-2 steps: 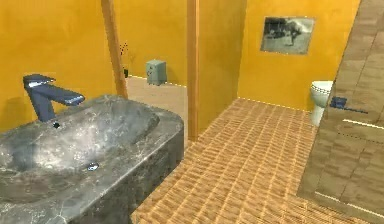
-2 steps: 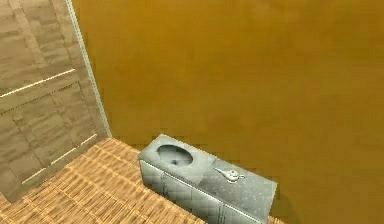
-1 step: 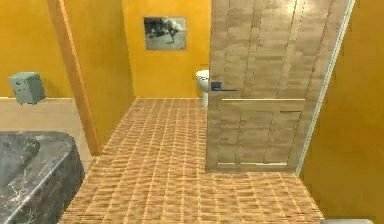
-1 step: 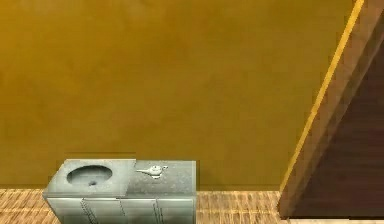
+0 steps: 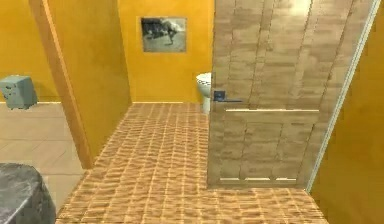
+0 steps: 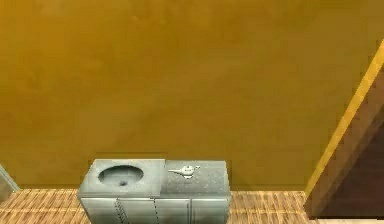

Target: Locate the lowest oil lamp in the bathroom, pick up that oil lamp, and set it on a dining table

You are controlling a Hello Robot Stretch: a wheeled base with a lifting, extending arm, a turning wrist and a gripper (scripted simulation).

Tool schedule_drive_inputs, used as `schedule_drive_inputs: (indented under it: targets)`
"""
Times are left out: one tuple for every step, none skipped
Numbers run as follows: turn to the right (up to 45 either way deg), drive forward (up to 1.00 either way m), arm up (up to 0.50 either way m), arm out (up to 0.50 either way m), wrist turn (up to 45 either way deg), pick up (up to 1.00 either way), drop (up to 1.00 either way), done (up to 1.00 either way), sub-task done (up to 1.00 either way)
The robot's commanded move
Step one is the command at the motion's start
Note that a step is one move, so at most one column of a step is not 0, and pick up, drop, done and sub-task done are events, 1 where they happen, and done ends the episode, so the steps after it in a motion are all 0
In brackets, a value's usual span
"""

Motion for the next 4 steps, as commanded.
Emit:
schedule_drive_inputs:
  targets:
    - [-3.0, 0.00, 0.00, 0.00, 0.0, 0.00, 0.00, 0.00, 0.00]
    - [0.0, 0.70, 0.00, 0.00, 0.0, 0.00, 0.00, 0.00, 0.00]
    - [-12.0, 0.00, 0.00, 0.00, 0.0, 0.00, 0.00, 0.00, 0.00]
    - [0.0, 0.35, 0.00, 0.00, 0.0, 0.00, 0.00, 0.00, 0.00]
